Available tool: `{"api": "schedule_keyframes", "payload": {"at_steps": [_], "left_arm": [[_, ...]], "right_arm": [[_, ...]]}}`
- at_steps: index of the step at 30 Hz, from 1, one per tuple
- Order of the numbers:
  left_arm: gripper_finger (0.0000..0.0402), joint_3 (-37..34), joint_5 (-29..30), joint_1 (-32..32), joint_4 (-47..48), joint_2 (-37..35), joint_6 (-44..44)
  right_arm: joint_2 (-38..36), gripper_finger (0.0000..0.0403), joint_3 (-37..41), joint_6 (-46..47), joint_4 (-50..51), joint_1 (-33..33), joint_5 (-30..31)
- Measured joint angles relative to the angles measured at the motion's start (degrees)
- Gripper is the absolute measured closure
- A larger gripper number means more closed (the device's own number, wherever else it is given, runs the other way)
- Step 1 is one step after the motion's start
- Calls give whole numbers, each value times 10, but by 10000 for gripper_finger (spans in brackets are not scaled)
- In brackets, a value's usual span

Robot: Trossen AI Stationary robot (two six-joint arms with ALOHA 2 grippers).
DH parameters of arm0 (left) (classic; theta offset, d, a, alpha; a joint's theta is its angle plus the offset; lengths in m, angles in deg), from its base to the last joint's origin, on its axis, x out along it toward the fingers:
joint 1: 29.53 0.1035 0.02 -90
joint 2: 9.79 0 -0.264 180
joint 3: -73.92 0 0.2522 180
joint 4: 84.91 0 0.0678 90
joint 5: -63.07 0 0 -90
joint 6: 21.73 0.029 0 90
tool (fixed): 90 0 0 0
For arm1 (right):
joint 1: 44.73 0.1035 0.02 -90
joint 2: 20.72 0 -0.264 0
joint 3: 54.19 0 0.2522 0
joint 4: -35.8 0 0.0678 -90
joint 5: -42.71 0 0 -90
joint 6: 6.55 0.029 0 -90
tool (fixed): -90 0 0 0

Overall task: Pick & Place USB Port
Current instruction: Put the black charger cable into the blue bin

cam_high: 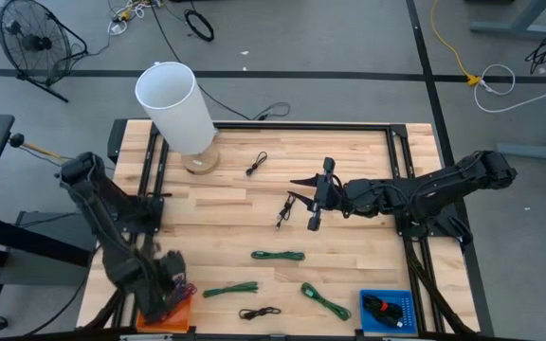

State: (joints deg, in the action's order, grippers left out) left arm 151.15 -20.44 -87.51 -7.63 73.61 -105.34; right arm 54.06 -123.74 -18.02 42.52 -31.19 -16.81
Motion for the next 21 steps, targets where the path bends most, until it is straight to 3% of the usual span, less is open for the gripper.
{"api": "schedule_keyframes", "payload": {"at_steps": [3,7,11,13,16,21], "left_arm": [[286,0,90,42,66,-29,80],[286,0,264,123,122,-68,177],[286,0,352,240,114,-95,256],[287,0,350,307,101,-100,299],[287,-1,297,411,54,-100,394],[287,-1,234,555,-81,-91,580]], "right_arm": [[0,278,0,0,0,0,0],[0,278,0,0,0,0,1],[0,278,0,0,0,0,1],[0,278,0,4,0,0,1],[0,278,0,13,3,0,1],[0,278,0,27,4,0,0]]}}
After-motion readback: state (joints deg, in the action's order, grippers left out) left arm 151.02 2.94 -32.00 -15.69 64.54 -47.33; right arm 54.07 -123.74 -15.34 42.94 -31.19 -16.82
